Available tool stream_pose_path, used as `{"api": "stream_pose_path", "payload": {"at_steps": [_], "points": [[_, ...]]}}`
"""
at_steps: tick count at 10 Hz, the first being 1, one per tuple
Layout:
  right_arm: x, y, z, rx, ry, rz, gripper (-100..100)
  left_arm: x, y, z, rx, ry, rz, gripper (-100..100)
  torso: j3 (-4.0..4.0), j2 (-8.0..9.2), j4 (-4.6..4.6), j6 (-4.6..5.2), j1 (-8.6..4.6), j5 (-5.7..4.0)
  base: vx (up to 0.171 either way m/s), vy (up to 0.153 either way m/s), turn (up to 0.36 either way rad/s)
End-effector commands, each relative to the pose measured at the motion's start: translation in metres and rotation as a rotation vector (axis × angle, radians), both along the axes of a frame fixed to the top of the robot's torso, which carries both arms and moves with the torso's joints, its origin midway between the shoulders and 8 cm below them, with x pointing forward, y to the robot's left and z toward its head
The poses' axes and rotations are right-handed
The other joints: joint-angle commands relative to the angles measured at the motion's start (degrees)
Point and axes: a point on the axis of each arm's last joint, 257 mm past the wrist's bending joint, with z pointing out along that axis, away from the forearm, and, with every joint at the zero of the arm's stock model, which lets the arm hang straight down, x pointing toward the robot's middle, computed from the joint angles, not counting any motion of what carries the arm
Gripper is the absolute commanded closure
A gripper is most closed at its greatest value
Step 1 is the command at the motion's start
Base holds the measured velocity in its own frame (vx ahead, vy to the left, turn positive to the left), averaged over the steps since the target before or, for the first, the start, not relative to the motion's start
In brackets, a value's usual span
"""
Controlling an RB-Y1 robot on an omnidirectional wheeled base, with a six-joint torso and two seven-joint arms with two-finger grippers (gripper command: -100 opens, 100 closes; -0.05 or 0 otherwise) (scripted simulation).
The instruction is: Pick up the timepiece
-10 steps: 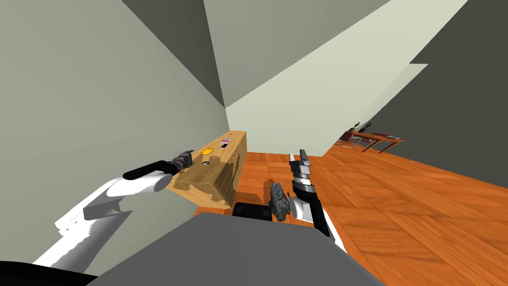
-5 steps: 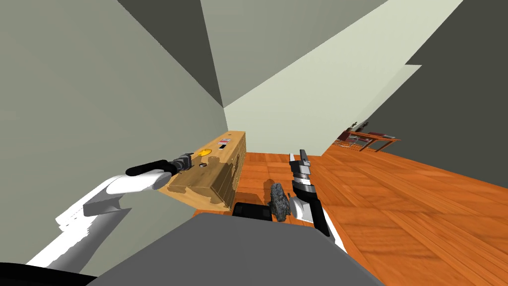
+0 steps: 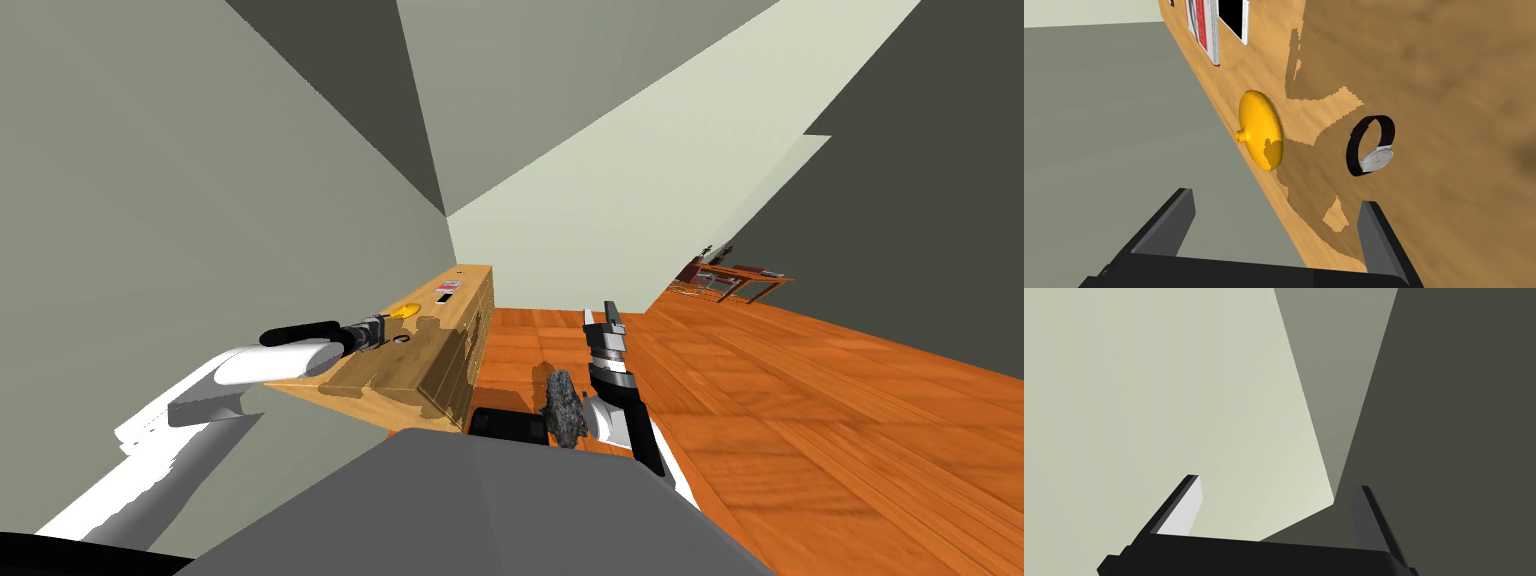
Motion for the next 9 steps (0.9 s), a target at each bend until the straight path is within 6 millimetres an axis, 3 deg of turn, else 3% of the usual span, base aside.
{"api": "stream_pose_path", "payload": {"at_steps": [1,9], "points": [[0.000,0.000,0.000,0.000,0.000,0.000,0,-0.004,0.001,-0.010,-0.040,0.045,0.013,-100,0.00,0.00,0.00,0.00,0.00,0.00,0.050,0.004,-0.045],[0.000,0.000,0.000,0.000,0.000,0.000,0,-0.038,-0.002,-0.051,-0.171,0.256,0.068,-100,-0.04,-0.08,-0.02,0.01,0.09,0.02,0.057,0.017,-0.043]]}}
